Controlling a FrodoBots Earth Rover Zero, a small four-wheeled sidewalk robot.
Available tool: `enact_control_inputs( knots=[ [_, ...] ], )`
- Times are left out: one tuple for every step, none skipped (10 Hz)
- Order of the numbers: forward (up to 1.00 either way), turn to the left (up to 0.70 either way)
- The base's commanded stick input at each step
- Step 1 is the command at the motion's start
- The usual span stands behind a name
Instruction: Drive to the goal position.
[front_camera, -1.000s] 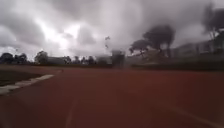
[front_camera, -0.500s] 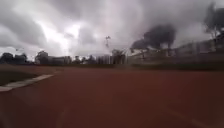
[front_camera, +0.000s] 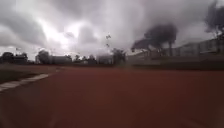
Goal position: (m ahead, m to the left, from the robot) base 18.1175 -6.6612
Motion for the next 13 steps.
enact_control_inputs(
  knots=[
    [0.70, 0.00],
    [0.70, 0.00],
    [0.70, 0.00],
    [0.70, 0.00],
    [0.70, 0.00],
    [0.70, 0.00],
    [0.70, 0.00],
    [0.70, 0.00],
    [0.70, 0.00],
    [0.70, 0.00],
    [0.70, 0.00],
    [0.70, 0.00],
    [0.70, 0.00]
  ],
)
